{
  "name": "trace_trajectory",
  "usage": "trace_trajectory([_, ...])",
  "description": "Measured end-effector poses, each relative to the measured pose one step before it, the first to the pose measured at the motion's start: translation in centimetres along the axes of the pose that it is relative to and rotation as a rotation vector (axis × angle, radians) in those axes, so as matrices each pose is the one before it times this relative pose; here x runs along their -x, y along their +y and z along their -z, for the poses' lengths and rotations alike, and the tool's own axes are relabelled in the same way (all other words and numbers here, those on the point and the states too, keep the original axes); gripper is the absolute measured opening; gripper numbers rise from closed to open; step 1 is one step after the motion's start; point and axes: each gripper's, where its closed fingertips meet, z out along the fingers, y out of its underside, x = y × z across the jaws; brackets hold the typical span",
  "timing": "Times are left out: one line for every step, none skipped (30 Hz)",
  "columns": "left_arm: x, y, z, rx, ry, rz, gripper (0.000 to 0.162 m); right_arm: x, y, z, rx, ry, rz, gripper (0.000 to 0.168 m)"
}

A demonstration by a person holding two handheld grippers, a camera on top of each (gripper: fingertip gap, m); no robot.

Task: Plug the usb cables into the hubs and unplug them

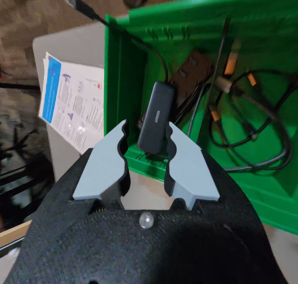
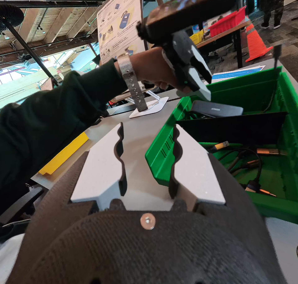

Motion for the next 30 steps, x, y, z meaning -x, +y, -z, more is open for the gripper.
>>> trace_trajectory([0.089,-0.269,0.694,-0.0596,0.0138,0.042,0.047,-0.036,0.008,0.192,-0.0032,-0.0001,-0.0057,0.06])
trace_trajectory([0.252,-0.042,0.821,-0.0494,-0.0023,0.0316,0.045,-0.067,0.028,0.205,-0.0023,0.0039,-0.0031,0.06])
trace_trajectory([0.289,0.105,0.982,-0.0519,-0.0152,0.0171,0.043,-0.127,0.056,0.235,-0.0005,0.0095,0.0015,0.06])
trace_trajectory([0.255,0.246,1.116,-0.0522,-0.0214,0.0105,0.041,-0.152,0.059,0.262,0.0001,0.0144,0.0063,0.06])
trace_trajectory([0.081,0.536,1.253,-0.044,-0.017,0.0134,0.039,-0.188,0.029,0.285,-0.0013,0.0183,0.0102,0.059])
trace_trajectory([-0.191,0.685,1.39,-0.0449,-0.0045,0.0178,0.037,-0.186,0.006,0.305,-0.003,0.0204,0.0125,0.059])
trace_trajectory([-0.408,0.935,1.497,-0.038,0.0044,0.0249,0.037,-0.19,-0.009,0.295,-0.0044,0.0208,0.014,0.059])
trace_trajectory([-0.567,1.135,1.59,-0.0371,0.0114,0.0329,0.037,-0.197,-0.018,0.28,-0.0062,0.0215,0.0159,0.059])
trace_trajectory([-0.755,1.326,1.592,-0.0343,0.0214,0.0347,0.036,-0.201,0.014,0.235,-0.0071,0.0232,0.019,0.058])
trace_trajectory([-0.732,1.642,1.534,-0.0247,0.0182,0.0419,0.034,-0.262,0.082,0.168,-0.0048,0.0271,0.0251,0.057])
trace_trajectory([-0.732,1.75,1.358,-0.0339,0.0151,0.0526,0.032,-0.371,0.205,0.092,-0.0014,0.0355,0.0408,0.053])
trace_trajectory([-0.822,2.063,1.125,-0.0306,0.0213,0.0572,0.029,-0.578,0.335,0.015,0.0013,0.0508,0.0629,0.046])
trace_trajectory([-0.58,2.584,0.974,-0.0019,0.0093,0.0601,0.027,-0.74,0.467,-0.072,0.0033,0.0674,0.078,0.037])
trace_trajectory([-0.173,2.74,0.936,0.0117,-0.0117,0.069,0.025,-0.837,0.612,-0.181,0.0068,0.0804,0.0853,0.034])
trace_trajectory([-0.244,2.472,0.997,-0.0022,0.0006,0.07,0.023,-0.895,0.733,-0.269,0.01,0.0902,0.0855,0.032])
trace_trajectory([-0.185,2.231,1.11,-0.0111,0.0051,0.0735,0.023,-0.892,0.723,-0.259,0.0073,0.0946,0.0747,0.032])
trace_trajectory([0.202,1.897,1.26,-0.0249,-0.0117,0.0618,0.022,-0.751,0.459,-0.177,-0.0024,0.0865,0.0517,0.034])
trace_trajectory([0.682,1.468,1.558,-0.048,-0.0368,0.0298,0.013,-0.394,-0.165,-0.004,-0.0224,0.0579,0.0151,0.037])
trace_trajectory([0.956,1.167,1.901,-0.0593,-0.0525,-0.0076,0.0,0.073,-0.995,0.254,-0.046,0.0192,-0.0234,0.035])
trace_trajectory([1.197,1.066,2.044,-0.0391,-0.0613,-0.026,0.0,0.396,-1.683,0.482,-0.0643,-0.005,-0.0465,0.038])
trace_trajectory([1.497,1.039,1.987,-0.0099,-0.0714,-0.0162,0.0,0.557,-2.008,0.516,-0.075,-0.0095,-0.0493,0.042])
trace_trajectory([1.453,0.97,1.779,0.0086,-0.0567,-0.0053,0.0,0.578,-1.913,0.412,-0.0758,-0.0032,-0.0362,0.042])
trace_trajectory([1.297,0.818,1.499,0.0174,-0.0376,0.0141,0.0,0.358,-1.503,0.214,-0.0636,0.0134,-0.0227,0.042])
trace_trajectory([1.285,0.454,1.286,0.0006,-0.0321,0.0333,0.0,0.161,-0.857,0.006,-0.0361,0.0212,-0.0118,0.039])
trace_trajectory([1.273,-0.025,1.096,-0.031,-0.0293,0.0475,0.0,0.238,-0.126,-0.175,0.003,0.0026,0.0053,0.038])
trace_trajectory([1.113,-0.278,0.879,-0.043,-0.0178,0.06,0.0,0.194,0.326,-0.204,0.032,-0.0111,0.0115,0.03])
trace_trajectory([0.82,-0.291,0.603,-0.0315,-0.0009,0.0643,0.0,-0.266,0.326,-0.162,0.0301,0.0039,-0.0078,0.018])
trace_trajectory([0.672,-0.335,0.369,-0.024,0.0032,0.0524,0.0,-0.748,0.096,-0.084,0.0119,0.0233,-0.0357,0.014])
trace_trajectory([0.76,-0.279,0.205,-0.0162,-0.0097,0.0321,0.0,-0.997,0.038,-0.083,0.0017,0.0265,-0.0498,0.015])
trace_trajectory([0.762,-0.053,0.028,0.0016,-0.0175,0.0071,0.0,-1.124,0.211,-0.134,0.0027,0.0206,-0.0422,0.015])
